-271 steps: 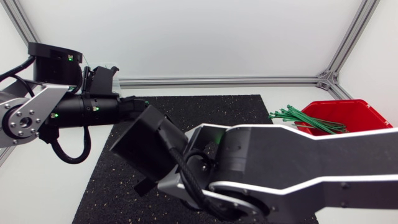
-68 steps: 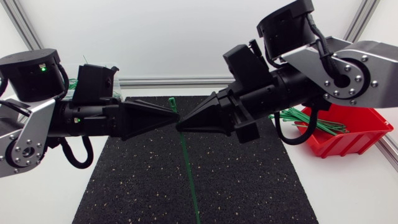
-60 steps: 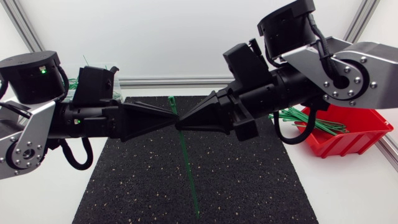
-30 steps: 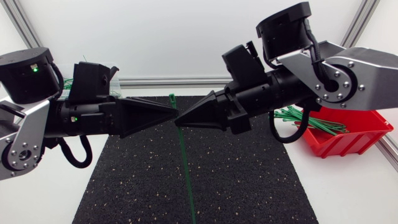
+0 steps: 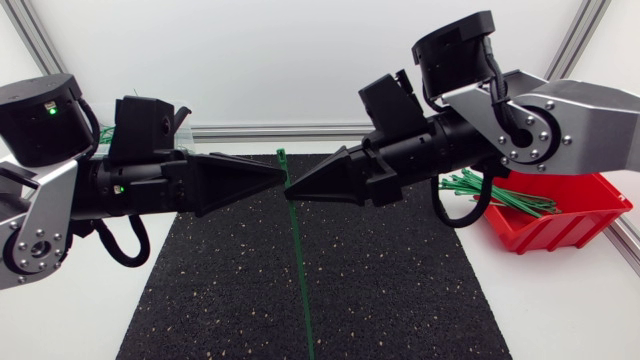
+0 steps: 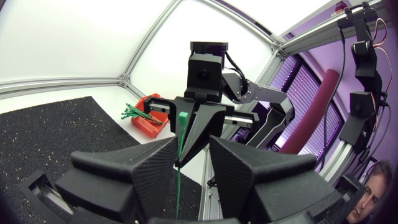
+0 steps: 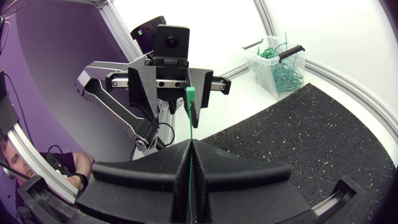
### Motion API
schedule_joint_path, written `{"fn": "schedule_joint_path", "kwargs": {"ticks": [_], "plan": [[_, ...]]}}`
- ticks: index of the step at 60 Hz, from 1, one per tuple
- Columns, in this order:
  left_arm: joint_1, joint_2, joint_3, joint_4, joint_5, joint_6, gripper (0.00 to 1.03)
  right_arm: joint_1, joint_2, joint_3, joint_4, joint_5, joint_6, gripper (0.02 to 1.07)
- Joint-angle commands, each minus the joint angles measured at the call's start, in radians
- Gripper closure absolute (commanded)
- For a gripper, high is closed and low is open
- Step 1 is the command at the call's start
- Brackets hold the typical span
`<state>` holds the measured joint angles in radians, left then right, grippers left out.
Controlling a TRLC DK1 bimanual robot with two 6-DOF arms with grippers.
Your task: Take a green cable tie from the red box, thread the tail through the head to close it, then place it in the transparent bin on the left.
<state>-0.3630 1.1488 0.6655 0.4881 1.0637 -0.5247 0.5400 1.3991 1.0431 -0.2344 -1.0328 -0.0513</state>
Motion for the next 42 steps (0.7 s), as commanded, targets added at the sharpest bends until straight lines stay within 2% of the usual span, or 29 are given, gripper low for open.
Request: {"fn": "schedule_joint_path", "kwargs": {"ticks": [1, 6, 15, 17, 28, 42], "plan": [[-0.005, 0.014, -0.018, 0.021, -0.007, -0.029, 0.75, -0.006, 0.017, -0.023, 0.014, -0.015, 0.019, 1.01], [-0.005, 0.019, -0.018, 0.023, -0.008, -0.029, 0.79, -0.006, 0.015, -0.023, 0.021, -0.015, 0.027, 1.01], [-0.004, 0.029, -0.018, 0.024, -0.010, -0.028, 0.79, -0.008, 0.012, -0.025, 0.021, -0.015, 0.027, 1.01], [-0.004, 0.029, -0.018, 0.026, -0.011, -0.029, 0.83, -0.008, 0.012, -0.026, 0.021, -0.015, 0.027, 1.01], [-0.004, 0.031, -0.018, 0.026, -0.019, -0.029, 0.84, -0.008, 0.014, -0.028, 0.021, -0.015, 0.028, 1.01], [-0.005, 0.026, -0.021, 0.041, -0.021, -0.031, 0.93, -0.006, 0.020, -0.029, 0.021, -0.015, 0.028, 1.01]]}}
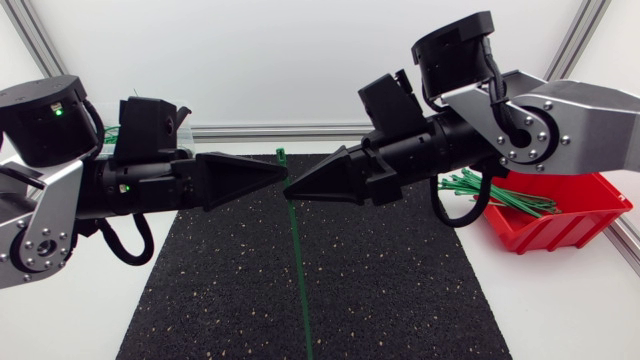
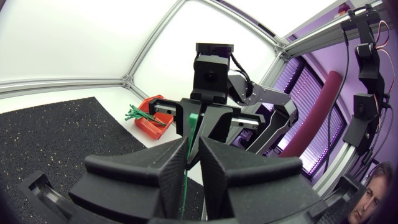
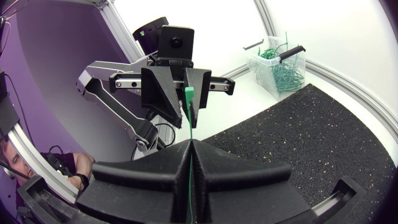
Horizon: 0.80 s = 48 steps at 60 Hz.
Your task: Take a green cable tie from the red box, thread the tail through the head to close it, then place it in the transparent bin on the left.
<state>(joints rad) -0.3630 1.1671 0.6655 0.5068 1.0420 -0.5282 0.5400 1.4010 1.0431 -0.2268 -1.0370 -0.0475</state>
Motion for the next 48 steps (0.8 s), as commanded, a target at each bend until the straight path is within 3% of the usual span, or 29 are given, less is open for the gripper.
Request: {"fn": "schedule_joint_path", "kwargs": {"ticks": [1, 12, 34, 36, 41, 48], "plan": [[-0.005, 0.008, -0.021, 0.022, 0.001, -0.027, 0.94, -0.006, 0.018, -0.029, 0.014, -0.011, 0.024, 1.01], [-0.010, 0.009, -0.021, 0.022, 0.001, -0.026, 1.00, -0.005, 0.018, -0.029, 0.014, -0.011, 0.024, 1.01], [-0.011, 0.011, -0.017, 0.029, 0.000, -0.026, 1.00, 0.003, 0.026, -0.028, 0.017, -0.001, 0.024, 1.00], [-0.008, 0.011, -0.017, 0.029, 0.000, -0.027, 1.00, -0.005, 0.024, -0.025, 0.014, 0.000, 0.024, 0.91], [0.004, 0.016, -0.006, 0.029, -0.016, -0.024, 1.00, -0.021, 0.004, -0.018, 0.006, 0.005, 0.024, 0.52], [0.032, 0.014, 0.005, 0.021, -0.037, -0.019, 1.00, -0.055, -0.019, -0.003, -0.029, 0.017, 0.018, 0.37]]}}
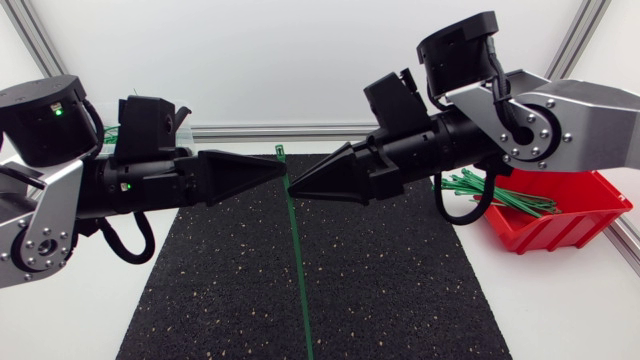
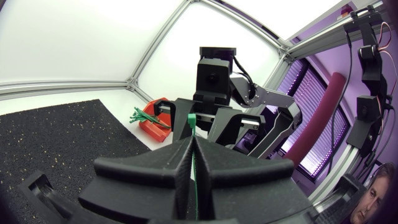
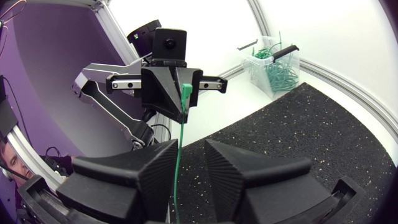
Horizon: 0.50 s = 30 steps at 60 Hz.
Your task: Take a green cable tie from the red box, thread the tail through the head to close it, then place it in the transparent bin on the left.
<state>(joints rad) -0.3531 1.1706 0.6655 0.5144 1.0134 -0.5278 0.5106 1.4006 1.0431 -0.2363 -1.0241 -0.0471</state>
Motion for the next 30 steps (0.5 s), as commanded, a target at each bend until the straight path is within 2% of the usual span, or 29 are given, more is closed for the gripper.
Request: {"fn": "schedule_joint_path", "kwargs": {"ticks": [1, 4, 9, 13, 30], "plan": [[0.031, 0.008, 0.006, 0.010, -0.009, -0.021, 1.00, -0.029, -0.022, 0.000, -0.026, 0.006, 0.013, 0.37], [0.043, 0.003, 0.014, 0.003, -0.010, -0.023, 1.00, -0.049, -0.028, 0.009, -0.058, 0.006, -0.011, 0.36], [0.083, 0.001, 0.037, -0.030, -0.010, -0.023, 1.00, -0.073, -0.035, 0.029, -0.140, 0.015, -0.085, 0.20], [0.097, 0.004, 0.048, -0.051, -0.010, -0.023, 1.00, -0.076, -0.040, 0.035, -0.201, 0.058, -0.152, 0.08], [0.103, 0.040, 0.109, -0.182, -0.013, 0.012, 1.00, -0.021, -0.045, 0.020, -0.322, 0.279, -0.375, 0.07]]}}
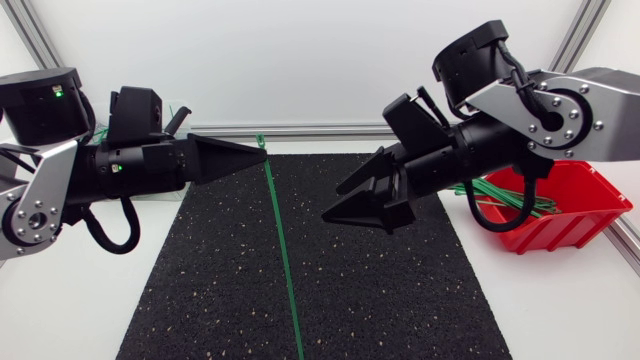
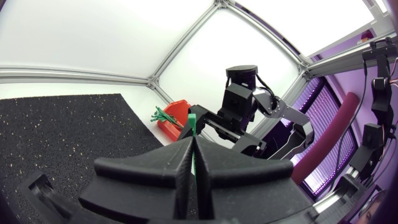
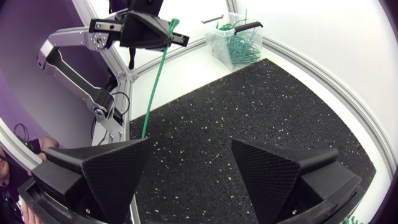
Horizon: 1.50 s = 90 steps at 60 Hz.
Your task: Take a green cable tie from the red box, thread the tail through the head to close it, then place it in the transparent bin on the left.
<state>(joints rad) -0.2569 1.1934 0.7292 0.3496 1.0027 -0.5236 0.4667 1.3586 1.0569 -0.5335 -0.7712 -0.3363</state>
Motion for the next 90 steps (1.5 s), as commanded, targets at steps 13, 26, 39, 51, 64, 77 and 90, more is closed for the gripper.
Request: {"fn": "schedule_joint_path", "kwargs": {"ticks": [13, 26, 39, 51, 64, 77, 90], "plan": [[0.018, 0.037, 0.125, -0.207, -0.012, 0.149, 1.01, 0.049, 0.025, 0.012, -0.072, 0.159, -0.188, 0.07], [0.028, 0.081, 0.174, -0.320, 0.033, 0.244, 1.01, 0.059, 0.016, 0.015, -0.135, 0.178, -0.231, 0.06], [0.051, 0.164, 0.249, -0.534, 0.134, 0.238, 1.01, 0.199, -0.067, -0.103, 0.106, 0.437, -0.290, 0.06], [0.054, 0.235, 0.299, -0.571, 0.206, 0.137, 1.01, 0.259, -0.070, -0.106, 0.170, 0.515, -0.372, 0.07], [0.120, 0.354, 0.389, -0.696, 0.247, 0.134, 1.01, 0.331, -0.073, -0.113, 0.260, 0.670, -0.498, 0.07], [0.131, 0.457, 0.455, -0.865, 0.309, 0.135, 1.01, 0.403, -0.042, -0.117, 0.310, 0.765, -0.599, 0.07], [0.150, 0.549, 0.510, -0.960, 0.350, 0.174, 1.01, 0.454, -0.003, -0.146, 0.388, 0.814, -0.664, 0.07]]}}
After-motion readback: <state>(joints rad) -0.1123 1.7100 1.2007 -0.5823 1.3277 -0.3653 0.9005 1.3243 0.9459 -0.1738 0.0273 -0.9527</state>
